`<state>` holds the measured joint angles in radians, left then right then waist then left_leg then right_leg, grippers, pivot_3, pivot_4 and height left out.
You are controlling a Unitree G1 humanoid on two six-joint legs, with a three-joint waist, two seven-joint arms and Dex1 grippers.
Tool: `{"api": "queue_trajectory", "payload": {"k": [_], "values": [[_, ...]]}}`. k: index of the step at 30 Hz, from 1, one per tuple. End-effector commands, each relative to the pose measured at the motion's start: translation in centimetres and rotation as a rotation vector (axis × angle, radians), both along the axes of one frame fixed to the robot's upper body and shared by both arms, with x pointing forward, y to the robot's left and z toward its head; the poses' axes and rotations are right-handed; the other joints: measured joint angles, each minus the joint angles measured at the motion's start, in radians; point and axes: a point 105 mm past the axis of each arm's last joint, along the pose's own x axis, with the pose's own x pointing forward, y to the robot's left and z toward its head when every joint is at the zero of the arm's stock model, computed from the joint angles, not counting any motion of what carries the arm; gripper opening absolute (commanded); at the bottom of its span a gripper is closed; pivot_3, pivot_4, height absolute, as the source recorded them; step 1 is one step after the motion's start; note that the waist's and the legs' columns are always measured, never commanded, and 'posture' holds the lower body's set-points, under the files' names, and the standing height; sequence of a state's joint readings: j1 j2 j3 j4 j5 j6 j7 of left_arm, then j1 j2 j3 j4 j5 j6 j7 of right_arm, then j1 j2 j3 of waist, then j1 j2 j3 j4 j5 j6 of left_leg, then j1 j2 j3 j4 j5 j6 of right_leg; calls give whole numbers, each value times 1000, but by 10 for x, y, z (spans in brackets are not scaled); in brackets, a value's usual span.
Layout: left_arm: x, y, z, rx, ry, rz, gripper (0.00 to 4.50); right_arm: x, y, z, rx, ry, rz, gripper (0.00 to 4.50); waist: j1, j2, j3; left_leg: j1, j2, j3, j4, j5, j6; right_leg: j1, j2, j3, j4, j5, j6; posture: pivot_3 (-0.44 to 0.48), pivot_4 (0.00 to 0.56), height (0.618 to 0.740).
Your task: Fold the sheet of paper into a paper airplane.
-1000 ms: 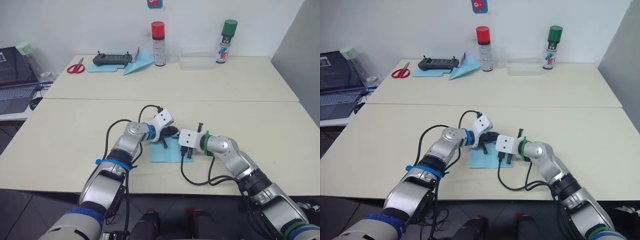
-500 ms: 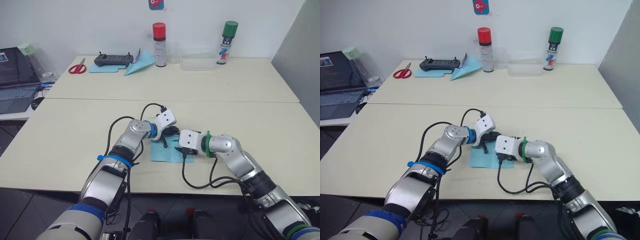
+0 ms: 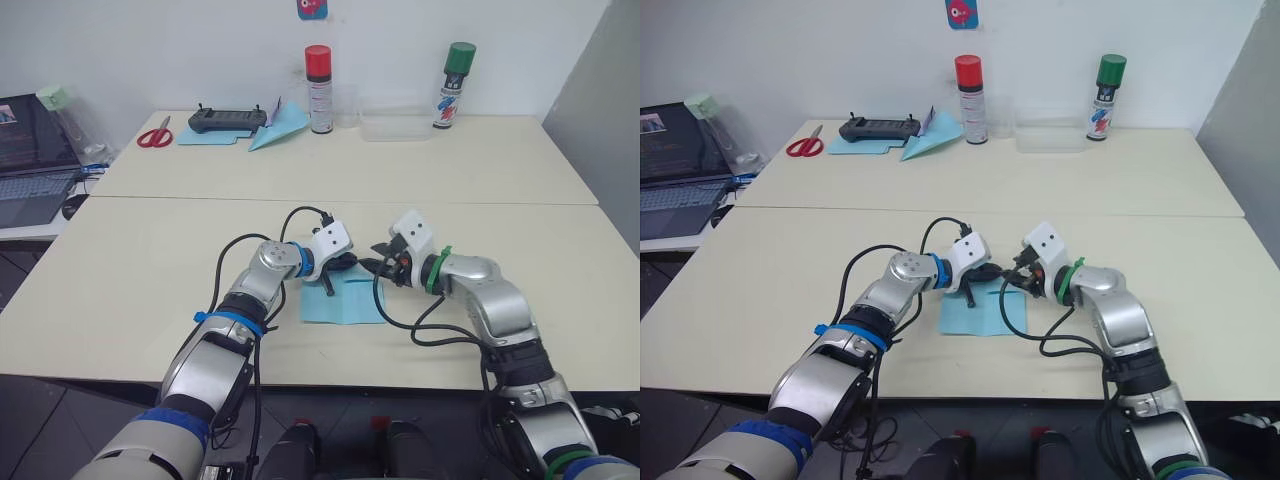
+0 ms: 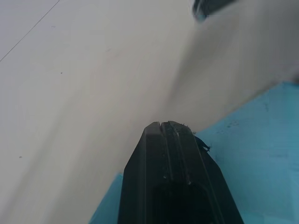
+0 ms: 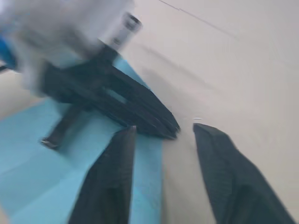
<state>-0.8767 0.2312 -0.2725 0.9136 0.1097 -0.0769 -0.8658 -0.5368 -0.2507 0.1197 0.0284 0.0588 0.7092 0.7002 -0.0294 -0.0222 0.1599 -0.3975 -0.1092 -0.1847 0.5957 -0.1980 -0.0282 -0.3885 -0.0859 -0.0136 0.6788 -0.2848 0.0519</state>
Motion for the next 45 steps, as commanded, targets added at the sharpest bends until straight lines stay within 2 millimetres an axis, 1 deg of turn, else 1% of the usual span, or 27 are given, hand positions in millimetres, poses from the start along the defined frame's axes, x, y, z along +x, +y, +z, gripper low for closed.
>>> {"api": "queue_trajectory", "payload": {"k": [1, 3, 4, 6, 8, 10, 14, 19, 21, 23, 27, 29, 31, 33, 35, 37, 38, 41, 45], "values": [[-4, 9, -20, 69, 53, 20, 0, 5, 1, -4, -13, -6, -44, 834, 0, 0, 0, 0, 0, 0, 0, 0, 0, 0, 0, 0, 0, 0, 0, 0, 150, 740], [-3, 9, -20, 69, 52, 19, 0, 5, 3, -8, -29, -10, -46, 74, 0, 0, 0, 0, 0, 0, 0, 0, 0, 0, 0, 0, 0, 0, 0, 0, 150, 740], [-3, 8, -20, 69, 51, 19, 0, 6, 6, -10, -31, -16, -50, 25, -1, 0, 0, 0, 0, 0, 0, 0, 0, 0, 0, 0, 0, 0, 0, 0, 150, 740], [-3, 8, -19, 72, 46, 17, 0, 6, 10, -14, -35, -17, -52, 25, -1, 0, 0, 0, 0, 0, 0, 0, 0, 0, 0, 0, 0, 0, 0, 0, 150, 740], [-2, 6, -18, 73, 40, 15, 0, 1, 18, -24, -36, 14, -43, 25, -2, 0, 0, 0, 0, 0, 0, 0, 0, 0, 0, 0, 0, 0, 0, 0, 150, 740], [-2, 5, -17, 73, 38, 13, 0, -3, 20, -29, -37, 26, -39, 25, -2, 0, 0, 0, 0, 0, 0, 0, 0, 0, 0, 0, 0, 0, 0, 0, 150, 740], [-3, 6, -18, 78, 37, 11, 0, -3, 18, -28, -34, 18, -51, 25, -2, 0, 0, 1, 0, 0, 1, 0, 0, 1, 1, 0, 0, 0, 0, 0, 150, 740], [-3, 5, -19, 80, 37, 10, 0, -5, 14, -34, -62, 35, -51, 25, -2, 0, 0, 1, 0, 0, 1, 0, 0, 1, 2, 0, 0, 0, 0, 0, 150, 740], [-3, 4, -19, 80, 37, 9, 0, -5, 5, -43, -95, 66, -81, 25, -2, 0, -1, 1, 0, 0, 1, 0, 0, 1, 2, 0, 0, 0, 0, 0, 150, 740], [-3, 3, -19, 81, 35, 4, 0, -13, -11, -52, -129, 109, -108, 25, 1, 0, -1, 1, 0, 0, 1, 0, 0, 1, 2, 0, 0, 0, 0, 0, 150, 740], [-3, 3, -21, 82, 37, 2, 0, -27, -26, -58, -143, 141, -118, 25, 4, -1, -3, 0, -1, 0, 2, 0, 0, 2, 1, 0, 0, 0, 1, 0, 150, 740], [-3, 3, -21, 82, 36, 4, 0, -30, -32, -59, -151, 145, -131, 25, 4, -1, -4, 0, -1, 1, 2, 0, 0, 2, 1, 0, 0, 0, 1, 0, 150, 740], [-3, 4, -21, 83, 35, 4, 0, -32, -36, -58, -155, 140, -138, 25, 3, -1, -4, 0, -1, 0, 2, 0, 0, 2, 1, 0, 0, 0, 1, 0, 150, 740], [-3, 4, -21, 83, 34, 3, 0, -31, -39, -50, -164, 90, -136, 25, 3, -1, -4, 1, 0, 0, 2, 0, 0, 3, 1, -1, 0, 0, 1, 0, 150, 740], [-3, 4, -21, 81, 33, 5, 0, -24, -33, -29, -113, -18, -118, 25, 3, -1, -4, 0, 0, 0, 2, 0, 0, 3, 1, -1, 0, 0, 1, 0, 150, 740], [-2, 4, -20, 80, 32, 7, 0, -18, -25, -12, -52, -93, -111, 25, 2, -1, -4, 0, 0, 0, 3, 0, 0, 2, 1, -1, 0, 0, 1, 0, 150, 740], [-2, 5, -20, 80, 31, 7, 0, -15, -21, -6, -32, -117, -108, 25, 2, -1, -4, 0, 0, 0, 3, 0, 0, 2, 1, -1, 0, 0, 1, 0, 150, 740], [-3, 4, -21, 83, 29, 2, 0, -11, -11, -4, -33, -158, -91, 25, 1, -1, -4, 0, 0, 0, 3, 0, 0, 2, 1, -1, 0, 0, 1, 0, 150, 740], [-2, 4, -20, 81, 27, 3, 0, -10, -1, -4, -30, -168, -71, 25, 1, -1, -4, 0, -1, 0, 3, 0, 0, 2, 1, -1, 0, 0, 1, 0, 150, 740]]}}
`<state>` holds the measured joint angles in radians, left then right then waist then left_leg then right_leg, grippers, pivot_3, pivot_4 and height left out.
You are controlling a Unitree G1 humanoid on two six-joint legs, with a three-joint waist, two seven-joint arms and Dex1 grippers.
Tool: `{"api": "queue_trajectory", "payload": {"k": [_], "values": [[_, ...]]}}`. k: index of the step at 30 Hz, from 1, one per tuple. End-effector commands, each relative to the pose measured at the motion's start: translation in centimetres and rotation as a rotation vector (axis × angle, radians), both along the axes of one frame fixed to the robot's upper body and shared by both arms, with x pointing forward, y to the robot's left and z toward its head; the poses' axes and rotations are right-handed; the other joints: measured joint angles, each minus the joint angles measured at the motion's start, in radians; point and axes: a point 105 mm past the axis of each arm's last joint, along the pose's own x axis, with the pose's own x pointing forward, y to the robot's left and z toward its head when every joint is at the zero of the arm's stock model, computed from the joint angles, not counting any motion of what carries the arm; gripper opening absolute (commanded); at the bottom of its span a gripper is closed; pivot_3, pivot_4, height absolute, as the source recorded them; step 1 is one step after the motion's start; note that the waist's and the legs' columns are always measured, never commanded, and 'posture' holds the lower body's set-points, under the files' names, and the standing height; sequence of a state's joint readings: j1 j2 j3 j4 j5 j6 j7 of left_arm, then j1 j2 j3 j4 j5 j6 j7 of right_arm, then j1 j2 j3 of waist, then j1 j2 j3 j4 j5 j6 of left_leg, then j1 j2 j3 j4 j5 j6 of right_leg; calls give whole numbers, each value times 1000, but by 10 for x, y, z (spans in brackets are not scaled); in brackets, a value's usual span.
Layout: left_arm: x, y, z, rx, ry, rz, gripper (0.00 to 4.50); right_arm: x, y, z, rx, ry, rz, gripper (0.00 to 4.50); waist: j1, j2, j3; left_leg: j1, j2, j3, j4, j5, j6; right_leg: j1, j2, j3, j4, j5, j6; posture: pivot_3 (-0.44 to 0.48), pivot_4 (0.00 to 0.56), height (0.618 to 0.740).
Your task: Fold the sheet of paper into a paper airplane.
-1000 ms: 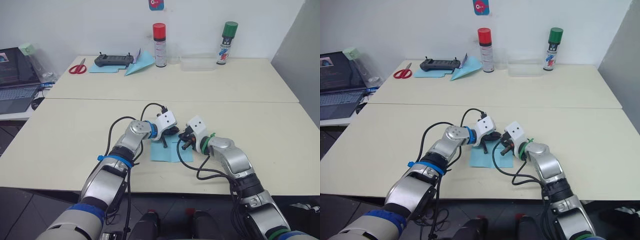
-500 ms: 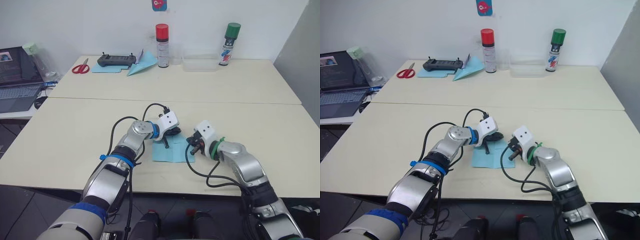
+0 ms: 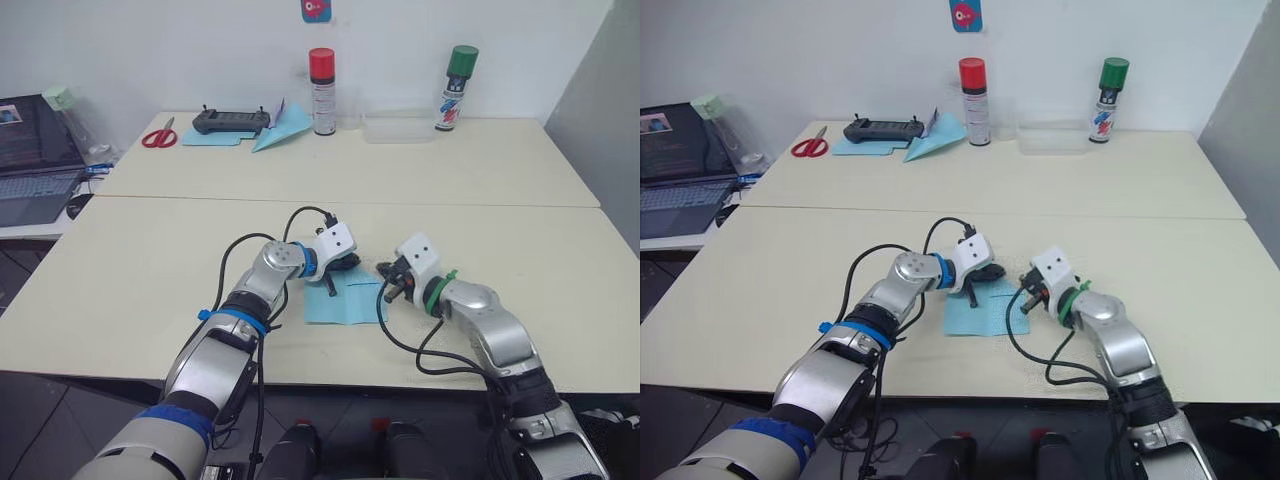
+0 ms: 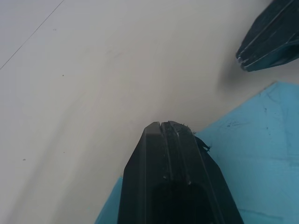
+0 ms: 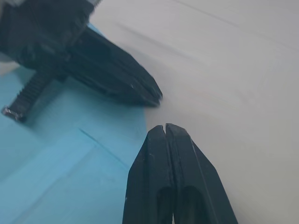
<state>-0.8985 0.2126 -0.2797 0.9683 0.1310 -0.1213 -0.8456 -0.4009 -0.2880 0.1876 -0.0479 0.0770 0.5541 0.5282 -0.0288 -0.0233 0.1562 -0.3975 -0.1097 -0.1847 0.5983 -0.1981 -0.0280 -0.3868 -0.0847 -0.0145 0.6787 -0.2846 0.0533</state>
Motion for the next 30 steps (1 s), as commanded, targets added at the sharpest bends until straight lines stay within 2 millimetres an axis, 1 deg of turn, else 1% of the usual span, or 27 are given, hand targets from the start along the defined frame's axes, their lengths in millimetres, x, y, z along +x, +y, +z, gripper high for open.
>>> {"api": "queue_trajectory", "payload": {"k": [1, 3, 6, 9, 12, 14, 15, 16, 18, 19, 21, 24, 30], "values": [[-4, 9, -18, 66, 45, 13, 0, 1, 8, 8, 5, -43, 18, 25, 0, 0, 0, 0, 0, 0, 0, 0, 0, 0, 0, 0, 0, 0, 0, 0, 150, 740], [-3, 9, -17, 66, 42, 14, 0, 1, 11, 4, -8, -27, 30, 25, 0, 0, 0, 0, 0, 0, 0, 0, 0, 0, 0, 1, 0, 0, 0, 0, 150, 740], [-2, 10, -15, 57, 36, 18, 0, -4, 19, -13, -50, 51, 57, 25, 0, 0, 0, 0, 0, 0, 0, 0, 0, 0, 0, 0, 0, 0, 0, 0, 150, 740], [0, 7, -6, 11, 0, 18, 0, -9, 20, -26, -82, 109, 66, 25, 0, 0, 0, 0, 0, 0, 0, 0, 0, 0, 0, 1, 0, 0, 0, 0, 150, 740], [4, 5, 11, -47, -38, 22, 0, -9, 16, -37, -126, 140, 47, 25, 0, 0, 0, 0, 0, 0, 0, 0, 0, -1, 0, 1, 0, 0, 0, 0, 150, 740], [7, 2, 25, -103, -64, 24, 0, -8, 15, -39, -124, 146, 39, 25, -1, 0, 0, 0, 0, 0, 0, 0, 0, -1, 0, 1, 0, 0, 0, 0, 150, 740], [8, 0, 34, -154, -82, 21, 0, -8, 14, -39, -125, 145, 35, 25, -1, 0, 0, 0, 0, 0, 0, 0, 0, -1, 0, 1, 0, 0, 0, 0, 150, 740], [7, -5, 47, -241, -78, 21, 0, -7, 13, -40, -129, 144, 29, 25, -1, 0, 0, 0, 0, 0, 0, 0, 0, -1, 0, 1, 0, 0, 0, 0, 150, 740], [5, -11, 60, -350, -57, 15, 0, -5, 11, -40, -134, 142, 16, 25, -1, 0, 0, -1, 1, 0, 0, 0, 0, -1, 0, 1, 0, 0, 0, 0, 150, 740], [3, -13, 61, -377, -30, 11, 0, -4, 10, -40, -135, 142, 12, 25, -2, 0, 0, -1, 1, 0, 0, 0, 0, -1, 0, 1, 0, 0, 0, 0, 150, 740], [0, -14, 49, -377, 56, 40, 0, -3, 9, -40, -133, 144, 9, 25, -3, 0, 0, 0, 1, 0, 0, 0, 0, -1, 0, 1, 0, 0, 0, 0, 150, 740], [-1, -10, 29, -331, 126, 89, 0, -4, 8, -42, -136, 155, 3, 25, -4, 0, 0, 0, 0, 0, 0, 0, 0, 0, 1, 1, 0, 0, 0, 0, 150, 740], [-9, -3, 4, -225, 189, 109, 0, -5, 8, -42, -133, 161, 2, 25, -2, 0, 0, 0, 0, 0, 1, 0, 0, -1, 1, 1, 1, 0, 0, 0, 150, 740]]}}
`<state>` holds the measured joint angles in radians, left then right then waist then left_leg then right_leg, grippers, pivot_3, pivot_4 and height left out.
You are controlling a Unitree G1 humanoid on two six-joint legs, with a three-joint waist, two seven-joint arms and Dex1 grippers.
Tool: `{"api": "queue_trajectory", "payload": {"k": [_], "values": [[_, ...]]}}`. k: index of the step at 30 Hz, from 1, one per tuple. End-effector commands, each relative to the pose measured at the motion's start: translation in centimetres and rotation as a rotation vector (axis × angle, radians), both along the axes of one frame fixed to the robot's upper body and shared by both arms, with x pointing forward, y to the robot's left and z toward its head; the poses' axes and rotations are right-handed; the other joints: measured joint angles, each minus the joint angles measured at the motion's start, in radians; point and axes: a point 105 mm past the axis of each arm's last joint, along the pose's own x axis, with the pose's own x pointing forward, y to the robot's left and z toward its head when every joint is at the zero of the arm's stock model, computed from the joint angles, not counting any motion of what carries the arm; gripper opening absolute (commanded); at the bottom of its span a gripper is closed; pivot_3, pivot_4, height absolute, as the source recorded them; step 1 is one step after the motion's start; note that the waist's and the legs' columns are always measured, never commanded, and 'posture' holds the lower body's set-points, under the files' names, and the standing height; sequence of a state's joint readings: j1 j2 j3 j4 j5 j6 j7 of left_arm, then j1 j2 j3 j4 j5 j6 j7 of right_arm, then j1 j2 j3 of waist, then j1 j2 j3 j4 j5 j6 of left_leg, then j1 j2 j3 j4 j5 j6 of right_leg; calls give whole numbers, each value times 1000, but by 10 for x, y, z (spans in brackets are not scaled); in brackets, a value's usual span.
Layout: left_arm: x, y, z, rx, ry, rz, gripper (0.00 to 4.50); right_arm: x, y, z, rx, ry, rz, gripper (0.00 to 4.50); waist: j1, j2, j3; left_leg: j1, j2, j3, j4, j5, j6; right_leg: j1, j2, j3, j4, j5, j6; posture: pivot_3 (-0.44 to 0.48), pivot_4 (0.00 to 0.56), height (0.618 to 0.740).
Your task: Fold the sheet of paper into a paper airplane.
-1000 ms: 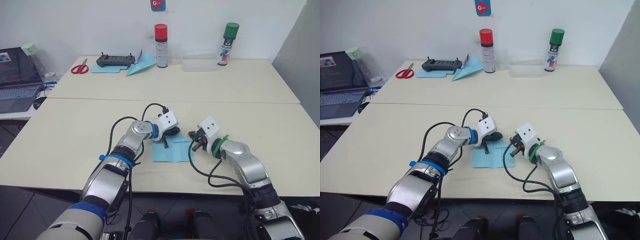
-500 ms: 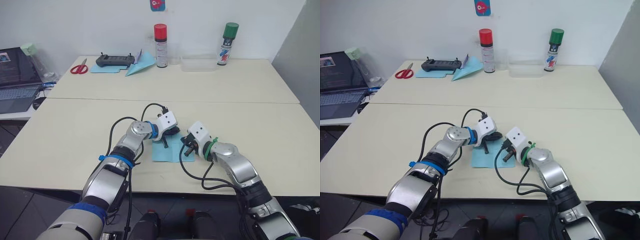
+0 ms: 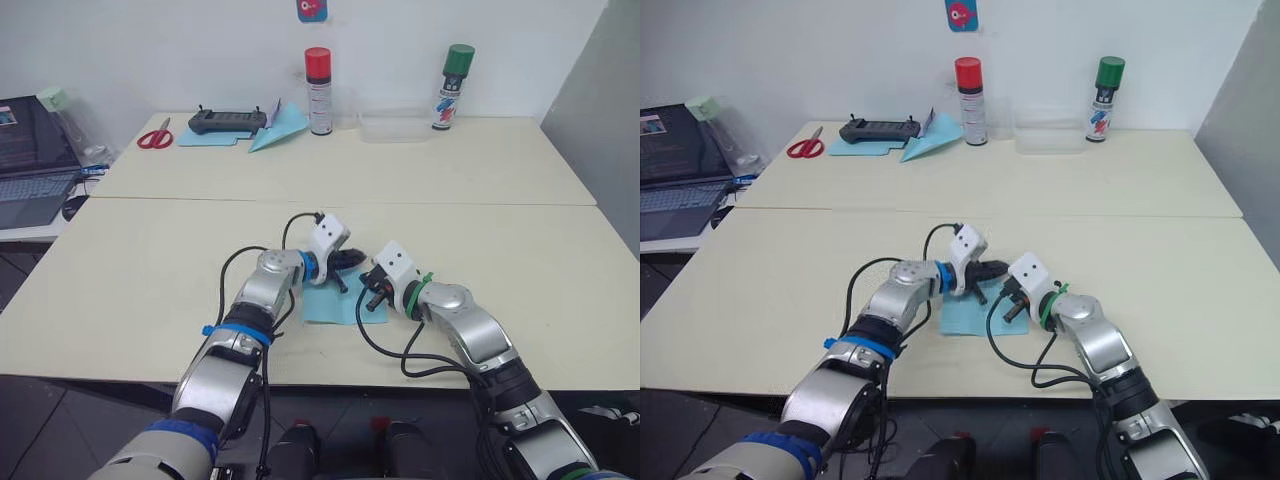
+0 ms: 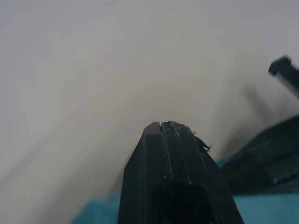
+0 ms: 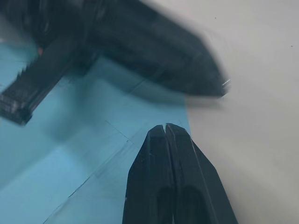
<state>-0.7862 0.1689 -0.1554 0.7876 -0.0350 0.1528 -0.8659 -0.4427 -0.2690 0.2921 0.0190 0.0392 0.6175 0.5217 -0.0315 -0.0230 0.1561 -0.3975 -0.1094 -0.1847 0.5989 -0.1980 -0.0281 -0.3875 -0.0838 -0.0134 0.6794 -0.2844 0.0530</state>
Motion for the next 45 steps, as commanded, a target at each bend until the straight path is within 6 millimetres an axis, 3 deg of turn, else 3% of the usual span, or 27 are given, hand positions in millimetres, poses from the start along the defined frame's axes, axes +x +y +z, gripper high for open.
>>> {"api": "queue_trajectory", "payload": {"k": [1, 6, 15, 21, 24, 28, 31, 33, 38, 45], "values": [[0, 1, 3, 52, -21, -20, 0, -2, -12, -19, -48, 66, -47, 25, 1, 0, 0, 0, 0, 0, 0, 0, 0, 0, 0, 0, 0, 0, 0, 0, 150, 740], [6, 12, -11, 108, 3, 47, 0, -3, -11, -20, -53, 68, -43, 25, 1, 0, 0, 1, 0, 0, 0, 0, 0, 1, 0, 0, 0, 0, 0, 0, 150, 740], [31, 48, -7, 169, -49, 246, 0, -5, -10, -22, -60, 75, -43, 25, -1, 0, -2, 2, 1, 0, 0, 0, 0, 2, -1, 0, 0, 0, 0, 0, 150, 740], [33, 43, 37, -45, -181, 213, 0, -4, -7, -21, -48, 72, -40, 25, -1, 0, -2, 1, 1, 0, 0, 0, 0, 0, -1, 0, 0, 0, 0, 0, 150, 740], [34, 61, 64, -173, -215, 277, 0, -4, -4, -20, -38, 67, -31, 25, 0, 0, -1, 0, 1, 0, 0, 0, 0, 0, -2, 1, 0, 0, 0, 0, 150, 740], [23, 93, 81, -278, -190, 335, 960, -2, -1, -19, -34, 59, -25, 0, -8, 0, -2, 0, 2, 0, 0, 0, 0, -1, -2, 1, 0, 0, 0, 0, 150, 740], [9, 108, 79, -321, -134, 369, 1886, -1, 3, -17, -30, 53, -14, 0, -12, 1, -2, 1, 2, 0, -1, 0, 0, 0, -2, 2, 0, 0, 0, 0, 150, 740], [1, 115, 67, -318, -76, 405, 2468, -1, 4, -17, -28, 52, -9, 0, -8, 1, -2, 2, 1, 0, -1, 0, 0, 0, -2, 3, 0, 0, 0, 0, 150, 740], [-23, 107, 41, -355, 73, 382, 2468, -1, 5, -18, -30, 53, 1, 0, -5, 1, -2, 1, 2, -1, 0, 0, 0, 0, -2, 3, 0, 0, 0, 0, 150, 740], [-26, 93, 32, -341, 99, 375, 2468, 1, 5, -17, -34, 53, 8, 0, -2, 1, -2, 2, 3, 0, -1, 0, 0, 0, -2, 3, 0, 0, -1, 0, 150, 740]]}}
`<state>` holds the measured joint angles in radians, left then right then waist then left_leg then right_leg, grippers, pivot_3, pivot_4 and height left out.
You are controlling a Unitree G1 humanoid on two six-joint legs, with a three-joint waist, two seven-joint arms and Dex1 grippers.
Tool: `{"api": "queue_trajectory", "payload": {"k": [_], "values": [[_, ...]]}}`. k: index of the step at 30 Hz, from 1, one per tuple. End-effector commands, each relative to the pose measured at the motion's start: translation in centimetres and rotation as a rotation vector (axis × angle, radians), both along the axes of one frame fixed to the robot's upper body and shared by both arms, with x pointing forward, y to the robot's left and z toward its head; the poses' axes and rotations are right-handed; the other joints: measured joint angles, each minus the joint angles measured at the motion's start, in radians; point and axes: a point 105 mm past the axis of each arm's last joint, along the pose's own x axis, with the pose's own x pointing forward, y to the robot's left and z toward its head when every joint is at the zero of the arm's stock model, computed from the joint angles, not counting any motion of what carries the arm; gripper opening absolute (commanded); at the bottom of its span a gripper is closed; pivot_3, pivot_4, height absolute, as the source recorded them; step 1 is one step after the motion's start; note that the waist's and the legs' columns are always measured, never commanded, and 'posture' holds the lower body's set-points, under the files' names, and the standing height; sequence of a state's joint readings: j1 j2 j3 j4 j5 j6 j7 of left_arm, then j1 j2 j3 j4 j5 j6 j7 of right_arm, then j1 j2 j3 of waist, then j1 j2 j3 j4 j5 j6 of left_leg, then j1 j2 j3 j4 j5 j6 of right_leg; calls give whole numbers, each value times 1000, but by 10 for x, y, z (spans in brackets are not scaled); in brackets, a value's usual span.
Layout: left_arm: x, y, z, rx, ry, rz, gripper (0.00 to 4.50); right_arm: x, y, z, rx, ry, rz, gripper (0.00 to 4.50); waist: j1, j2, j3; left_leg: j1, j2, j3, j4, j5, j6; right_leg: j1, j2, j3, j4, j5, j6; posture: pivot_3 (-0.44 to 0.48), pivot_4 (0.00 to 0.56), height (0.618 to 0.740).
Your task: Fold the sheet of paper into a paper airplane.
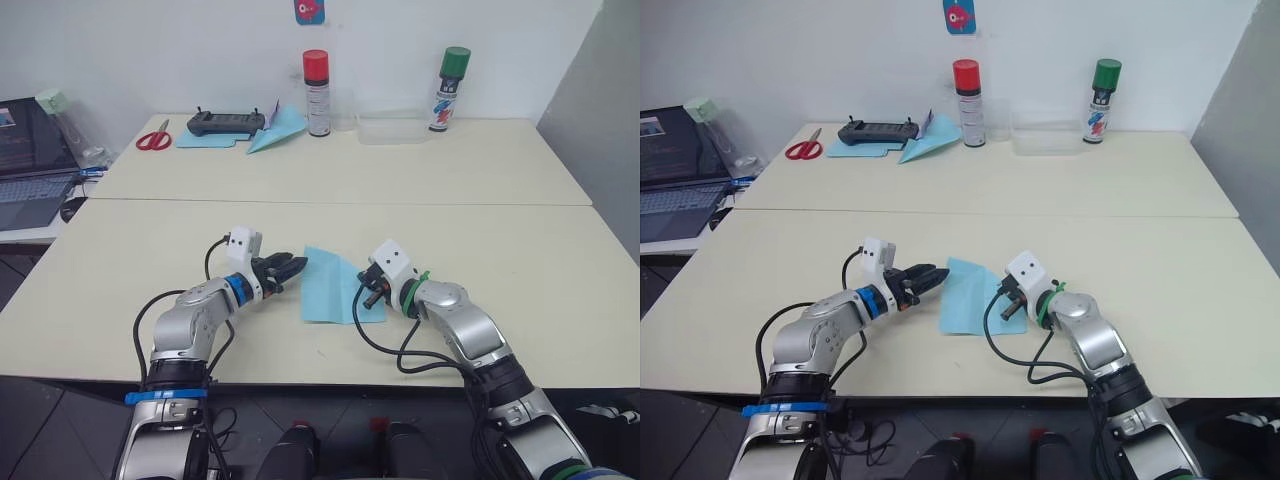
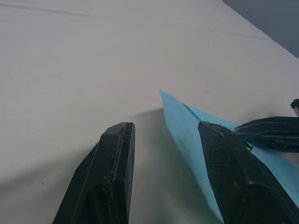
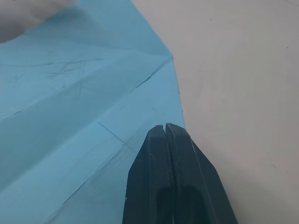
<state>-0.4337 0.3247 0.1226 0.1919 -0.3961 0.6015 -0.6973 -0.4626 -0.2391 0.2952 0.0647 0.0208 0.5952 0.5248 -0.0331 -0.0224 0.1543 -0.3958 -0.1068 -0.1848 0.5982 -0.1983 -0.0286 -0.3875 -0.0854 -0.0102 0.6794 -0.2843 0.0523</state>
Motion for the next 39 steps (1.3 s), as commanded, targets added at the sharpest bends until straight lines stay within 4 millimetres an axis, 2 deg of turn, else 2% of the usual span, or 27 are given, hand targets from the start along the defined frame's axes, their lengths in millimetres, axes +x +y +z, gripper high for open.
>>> {"api": "queue_trajectory", "payload": {"k": [1, 3, 6, 12, 15, 18, 20, 27, 36, 39], "values": [[3, -9, 10, 1, -48, -17, 2468, -3, -2, -15, -40, 53, 0, 0, 0, 0, 0, 0, 0, 0, 0, 0, 0, 0, 0, 0, 0, 0, 0, 0, 150, 740], [3, -13, 9, 13, -53, -36, 2468, -3, -2, -16, -41, 54, 1, 0, 0, 0, 0, 0, 0, 0, 0, 0, 0, 0, 0, 0, 0, 0, 0, 0, 150, 740], [2, -22, 9, 42, -74, -86, 1929, -3, -3, -15, -44, 53, -4, 0, 0, 0, 0, 0, 0, 0, 0, 0, 0, 0, 0, 0, 0, 0, 0, 0, 150, 740], [2, -25, 9, 87, -99, -118, 55, -2, -4, -14, -43, 50, -8, 0, 0, 0, 0, 0, 0, 0, 0, 0, 0, 0, 0, 0, 0, 0, 0, 0, 150, 740], [4, -23, 6, 142, -114, -128, 19, -1, -3, -13, -41, 48, -8, 0, 1, 0, 0, -1, 0, 0, 0, 0, 0, 0, 0, 0, 0, 0, 0, 0, 150, 740], [10, -16, 0, 287, -165, -134, 19, -1, -1, -10, -37, 40, 2, 0, 1, 0, 0, -1, 0, 0, 0, 0, 0, 0, 0, 0, 0, 0, 0, 0, 150, 740], [17, -12, 4, 389, -244, -142, 19, 0, 2, -6, -33, 29, 13, 0, 0, 0, 0, 0, 0, 0, -1, 0, 0, -1, 0, 0, 0, 0, 0, 0, 150, 740], [21, -16, 9, 643, -468, -317, 19, 1, 9, 2, -13, 22, 32, 0, 0, 0, 0, -1, 0, 1, -4, 0, 0, -2, 0, 0, -1, 0, -1, 0, 150, 740], [16, -22, 1, 818, -602, -496, 19, 3, 11, 9, 14, 20, 24, 0, -1, 0, 0, -1, 0, 0, -4, 0, 0, -2, 0, -1, -2, 0, 0, 0, 150, 740], [16, -22, -4, 858, -613, -517, 19, 10, 12, 19, 57, -10, 0, 0, 0, 0, 1, -1, -1, 0, -4, 0, 0, -2, 0, -1, -1, 0, 0, 0, 150, 740]]}}
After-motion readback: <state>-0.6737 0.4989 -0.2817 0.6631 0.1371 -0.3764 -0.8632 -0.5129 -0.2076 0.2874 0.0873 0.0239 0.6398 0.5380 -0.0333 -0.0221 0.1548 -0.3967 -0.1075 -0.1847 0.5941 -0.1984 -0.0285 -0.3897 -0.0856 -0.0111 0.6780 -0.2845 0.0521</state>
